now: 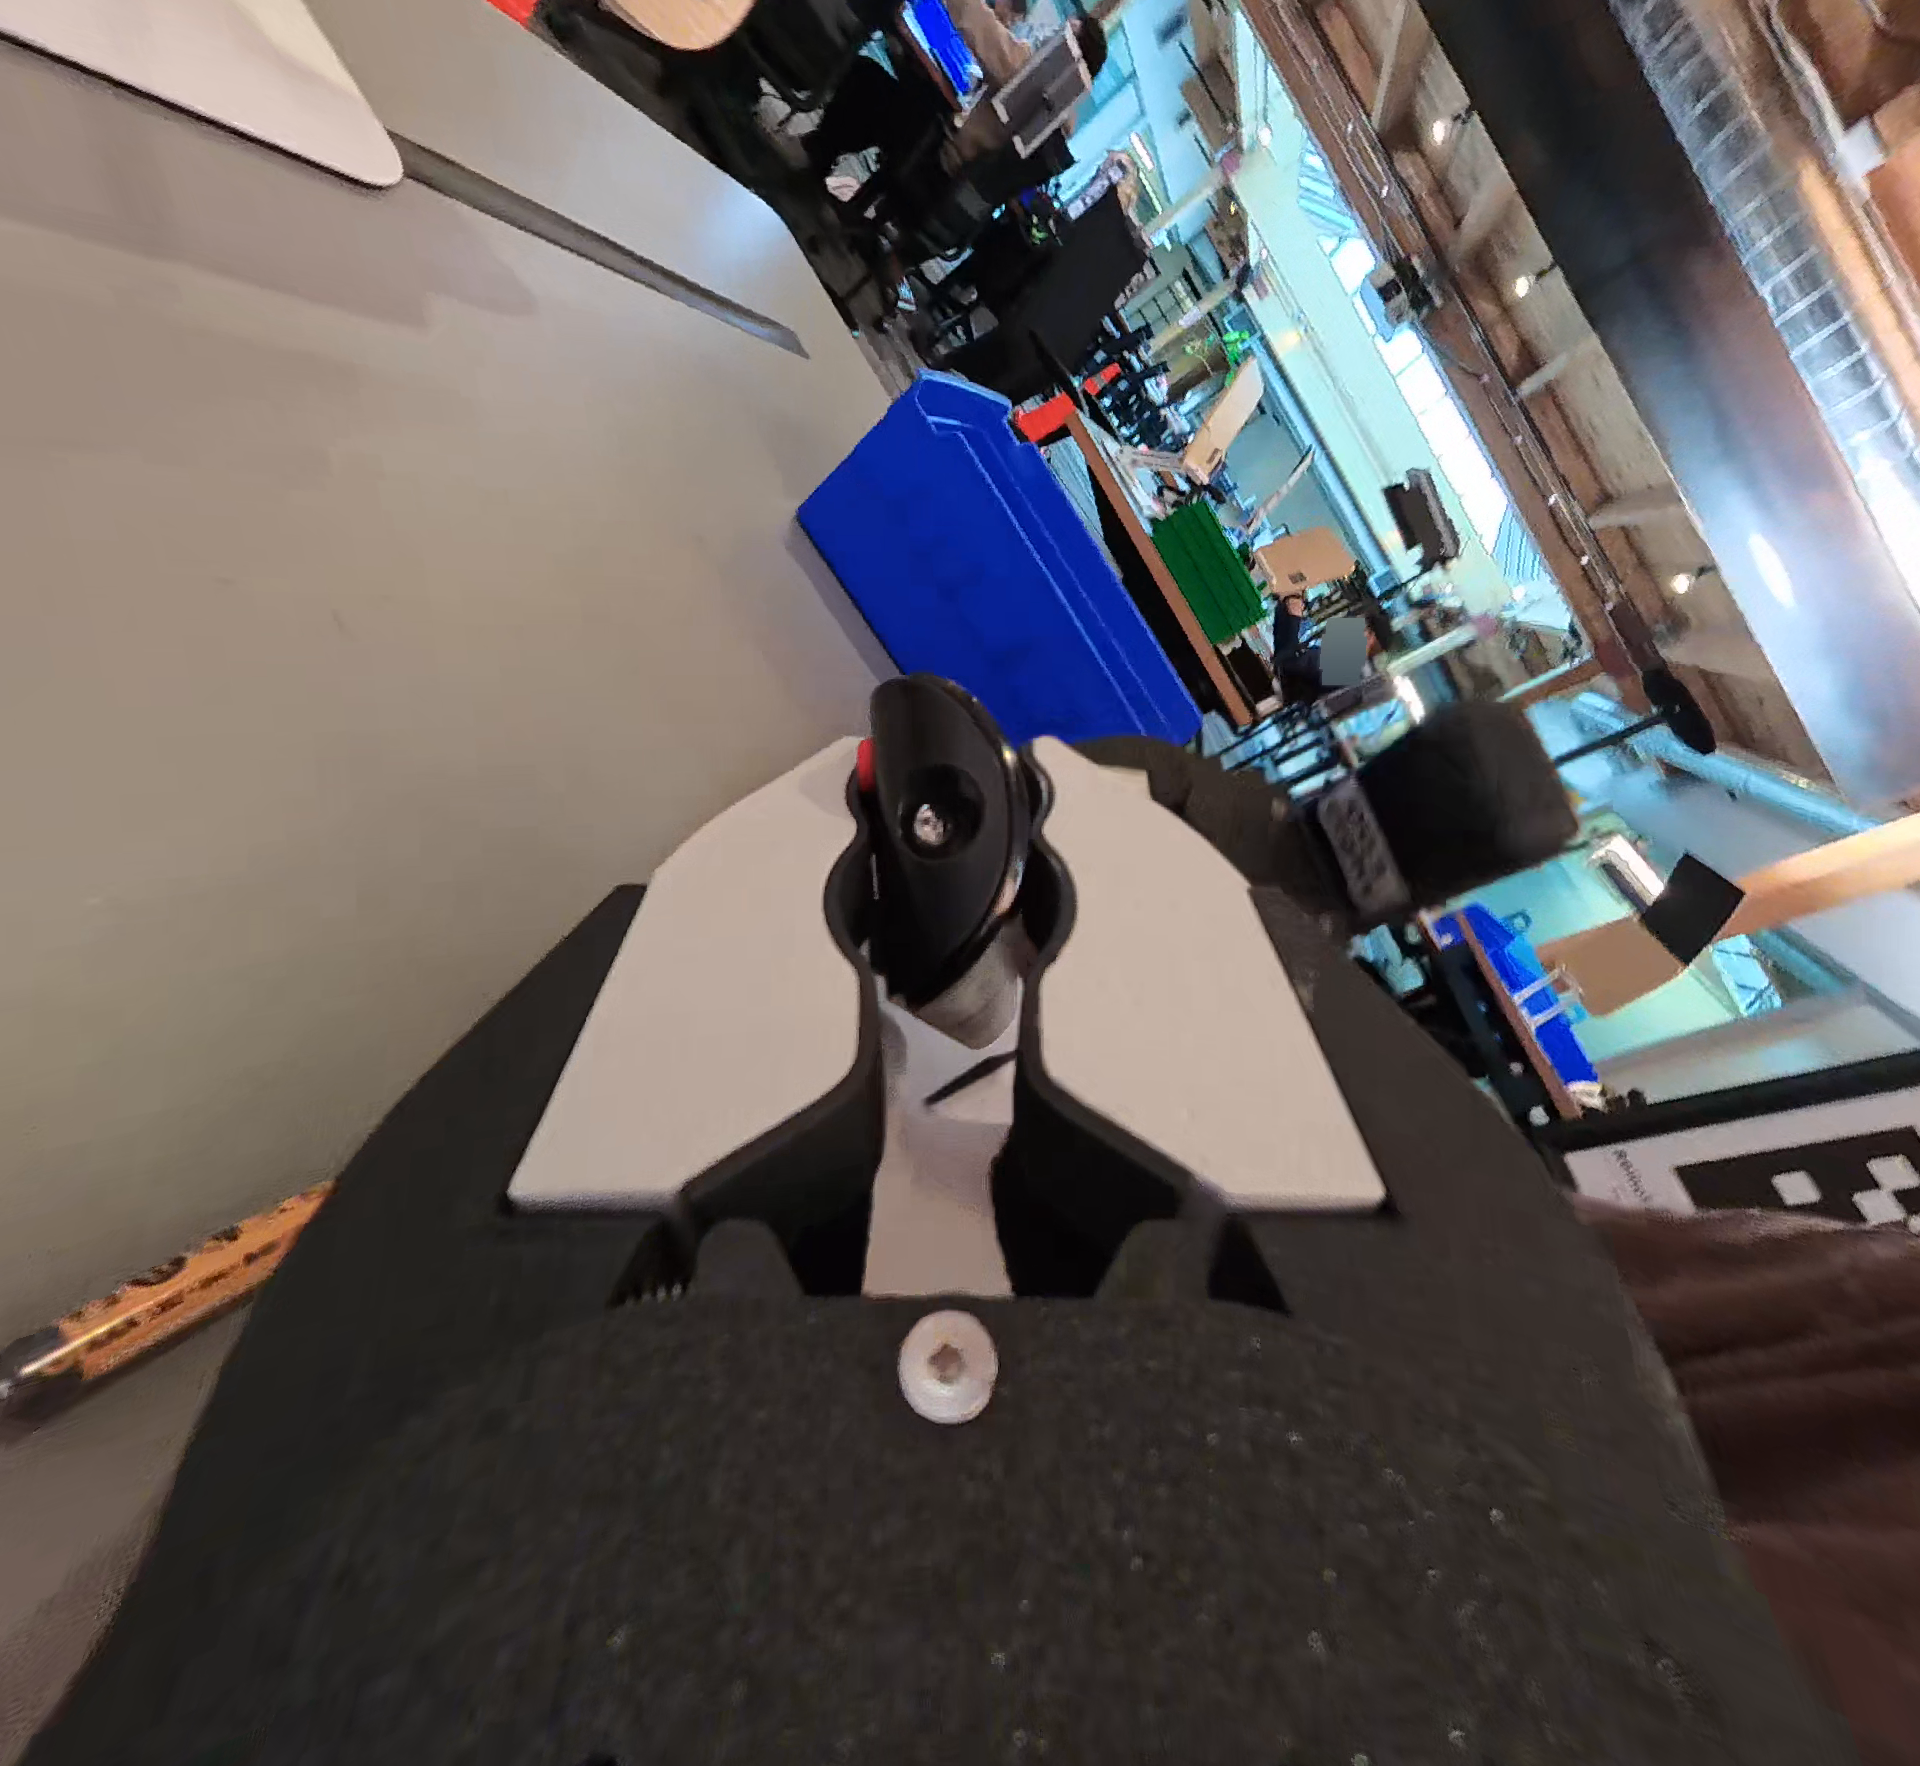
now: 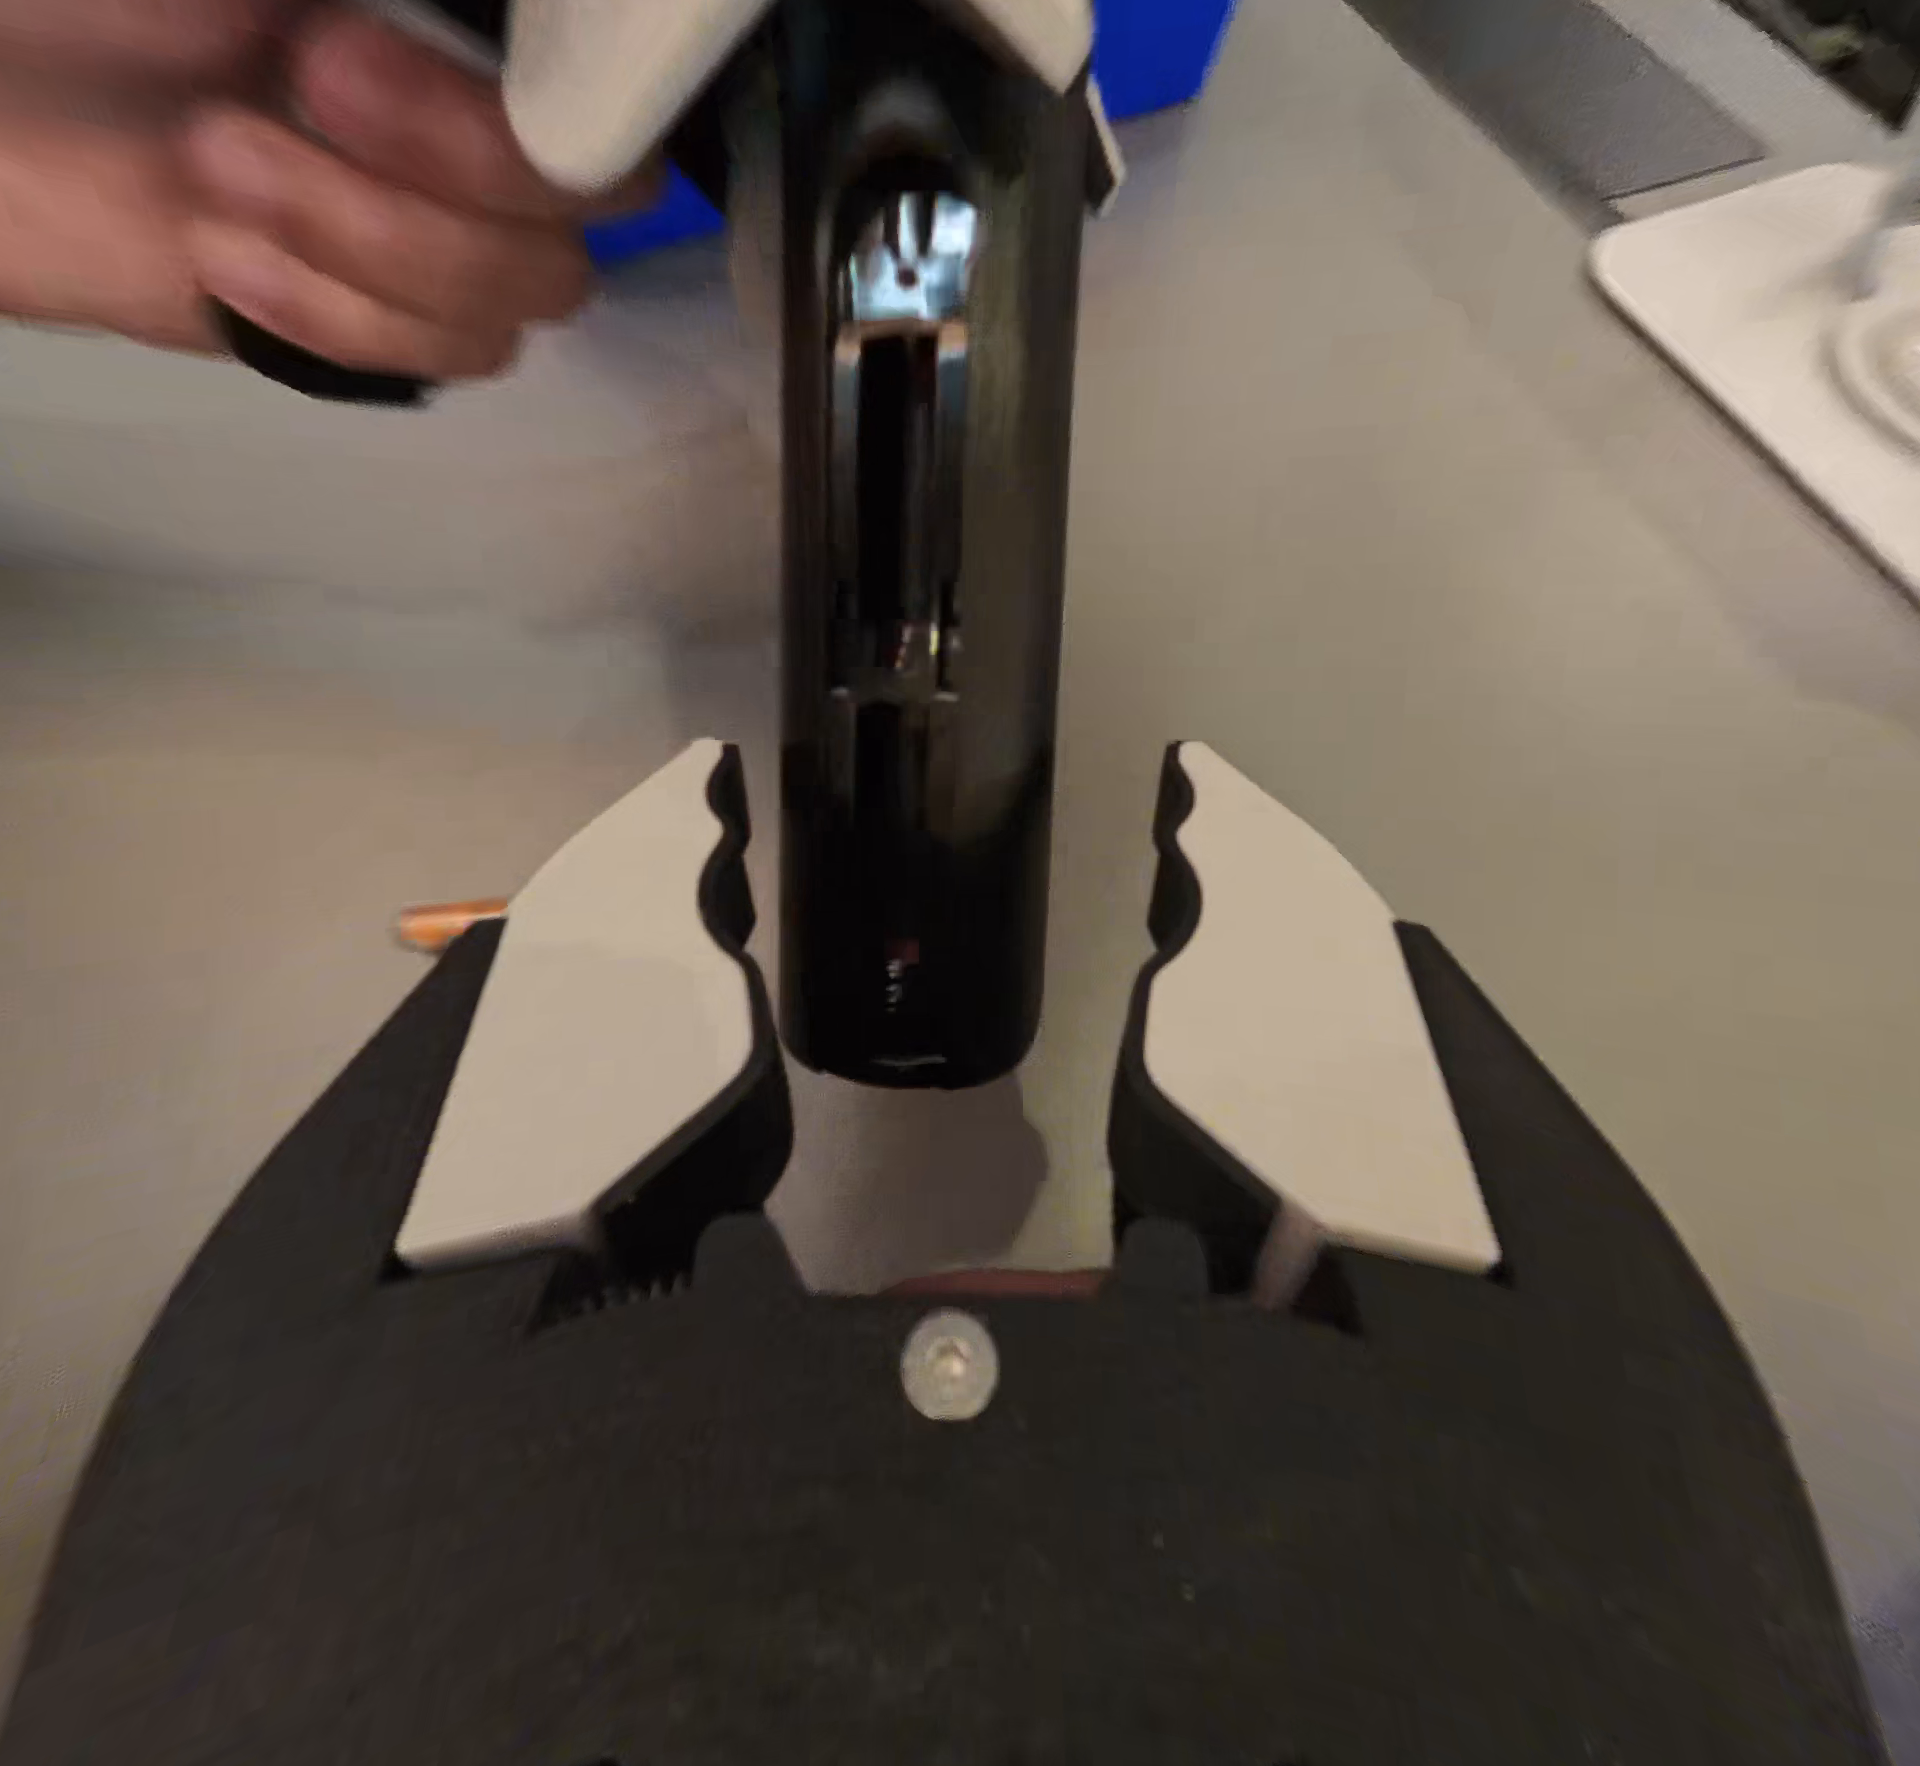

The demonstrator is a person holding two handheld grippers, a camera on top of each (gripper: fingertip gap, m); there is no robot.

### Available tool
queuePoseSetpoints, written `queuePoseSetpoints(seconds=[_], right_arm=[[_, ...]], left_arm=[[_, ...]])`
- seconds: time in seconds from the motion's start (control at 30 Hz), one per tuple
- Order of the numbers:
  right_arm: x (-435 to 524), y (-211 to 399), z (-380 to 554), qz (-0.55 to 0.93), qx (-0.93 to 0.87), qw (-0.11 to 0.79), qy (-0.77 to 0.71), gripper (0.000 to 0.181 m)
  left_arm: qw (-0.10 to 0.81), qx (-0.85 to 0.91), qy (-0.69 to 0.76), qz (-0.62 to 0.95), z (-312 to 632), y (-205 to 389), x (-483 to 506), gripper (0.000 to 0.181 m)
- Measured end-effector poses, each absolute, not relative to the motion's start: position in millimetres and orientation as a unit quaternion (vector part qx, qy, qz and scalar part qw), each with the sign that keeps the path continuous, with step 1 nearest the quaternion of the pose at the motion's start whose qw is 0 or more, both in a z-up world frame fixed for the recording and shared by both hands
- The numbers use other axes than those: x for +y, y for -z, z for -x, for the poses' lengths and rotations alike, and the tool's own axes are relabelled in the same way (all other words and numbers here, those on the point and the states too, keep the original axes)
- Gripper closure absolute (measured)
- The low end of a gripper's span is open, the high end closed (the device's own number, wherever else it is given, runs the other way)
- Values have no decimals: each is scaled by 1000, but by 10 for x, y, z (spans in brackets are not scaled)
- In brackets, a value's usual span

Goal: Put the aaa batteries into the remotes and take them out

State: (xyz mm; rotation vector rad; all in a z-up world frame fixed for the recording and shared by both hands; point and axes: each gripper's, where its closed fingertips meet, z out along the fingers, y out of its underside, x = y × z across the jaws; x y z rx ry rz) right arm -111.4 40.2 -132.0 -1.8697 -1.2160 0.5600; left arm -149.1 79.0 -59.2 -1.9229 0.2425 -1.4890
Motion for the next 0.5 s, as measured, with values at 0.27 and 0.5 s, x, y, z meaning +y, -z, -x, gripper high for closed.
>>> queuePoseSetpoints(seconds=[0.27, 0.5], right_arm=[[405, 1455, 1124, 740, -487, 432, -171, 119], [202, 1299, 1059, 721, -486, 383, -312, 120]], left_arm=[[344, 133, 592, 717, 1407, 475, 697, 151], [364, 329, 567, 661, 1335, 680, 336, 98]])
